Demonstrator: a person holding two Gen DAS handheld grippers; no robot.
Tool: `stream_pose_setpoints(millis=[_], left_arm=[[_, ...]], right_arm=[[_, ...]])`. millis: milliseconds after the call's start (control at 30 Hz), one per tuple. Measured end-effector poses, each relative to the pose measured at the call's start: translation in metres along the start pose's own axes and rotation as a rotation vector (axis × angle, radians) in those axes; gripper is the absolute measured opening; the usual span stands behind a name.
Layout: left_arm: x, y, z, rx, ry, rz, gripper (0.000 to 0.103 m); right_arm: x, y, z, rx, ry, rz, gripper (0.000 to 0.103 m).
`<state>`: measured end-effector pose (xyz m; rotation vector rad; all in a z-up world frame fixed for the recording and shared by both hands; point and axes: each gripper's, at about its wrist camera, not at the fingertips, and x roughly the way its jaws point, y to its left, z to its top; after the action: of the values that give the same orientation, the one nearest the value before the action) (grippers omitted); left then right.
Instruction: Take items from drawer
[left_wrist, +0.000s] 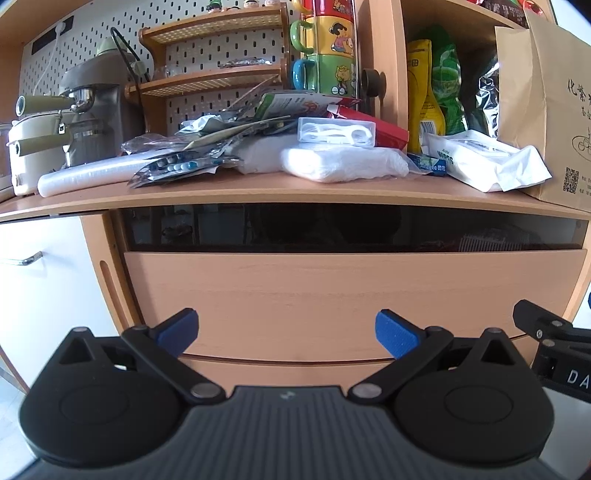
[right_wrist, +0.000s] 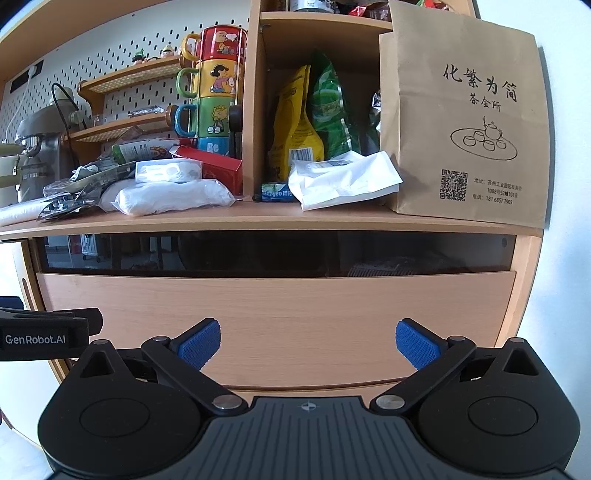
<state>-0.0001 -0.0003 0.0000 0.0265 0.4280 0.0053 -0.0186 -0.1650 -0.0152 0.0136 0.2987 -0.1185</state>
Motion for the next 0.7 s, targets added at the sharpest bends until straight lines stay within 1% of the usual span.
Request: stream_pose_setpoints(millis=[700], left_arm=[[-0.0023, -0.0063, -0.0027, 0.006, -0.006, 0.000, 0.103]], right_arm=[[-0.0016, 0.0023, -0.0003, -0.005, 0.002, 0.012, 0.103]])
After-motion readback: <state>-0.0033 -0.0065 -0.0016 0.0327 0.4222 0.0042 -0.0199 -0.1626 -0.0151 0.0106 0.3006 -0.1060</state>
